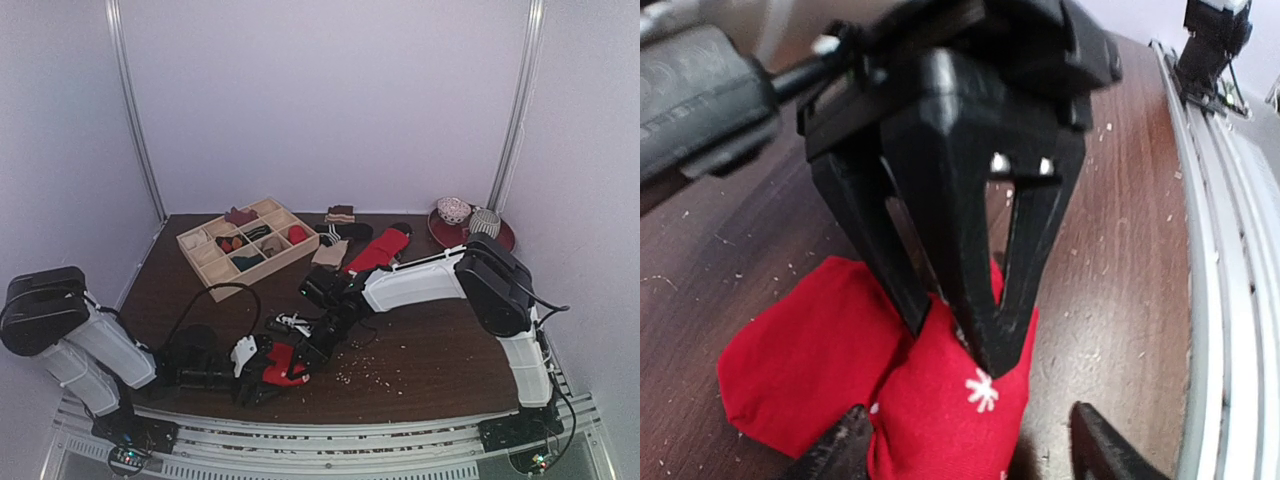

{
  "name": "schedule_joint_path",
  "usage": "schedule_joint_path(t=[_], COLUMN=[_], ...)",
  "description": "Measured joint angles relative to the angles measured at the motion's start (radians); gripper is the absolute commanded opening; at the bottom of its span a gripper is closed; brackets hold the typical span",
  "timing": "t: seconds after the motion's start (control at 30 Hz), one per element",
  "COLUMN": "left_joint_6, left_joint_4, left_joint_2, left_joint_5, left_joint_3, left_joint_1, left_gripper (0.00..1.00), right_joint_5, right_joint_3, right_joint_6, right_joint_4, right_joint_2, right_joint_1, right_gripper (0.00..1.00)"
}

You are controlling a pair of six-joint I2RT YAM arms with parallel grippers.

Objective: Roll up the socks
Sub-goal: Roll the sock at the center of the board.

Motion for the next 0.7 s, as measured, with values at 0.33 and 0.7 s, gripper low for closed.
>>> schedule_joint_path(t=[0.33, 0.7], left_joint_6=[0.004, -0.124], left_joint_4=[0.045, -0.017], left_joint_2=[0.103, 0.162], left_joint_5=[0.023, 0.042], left_joint_3=[0.037, 0.142], left_joint_1=[0.003, 0.003], left_gripper=[0.0, 0.0], right_joint_5=[-0.028, 0.087], right_joint_3=[0.0, -0.241], right_joint_6=[0.0, 0.003], right_joint_4=[-0.04, 0.172], right_joint_2=[0.003, -0.17], right_joint_1=[-0.01, -0.02], right_gripper=[0.26, 0.52])
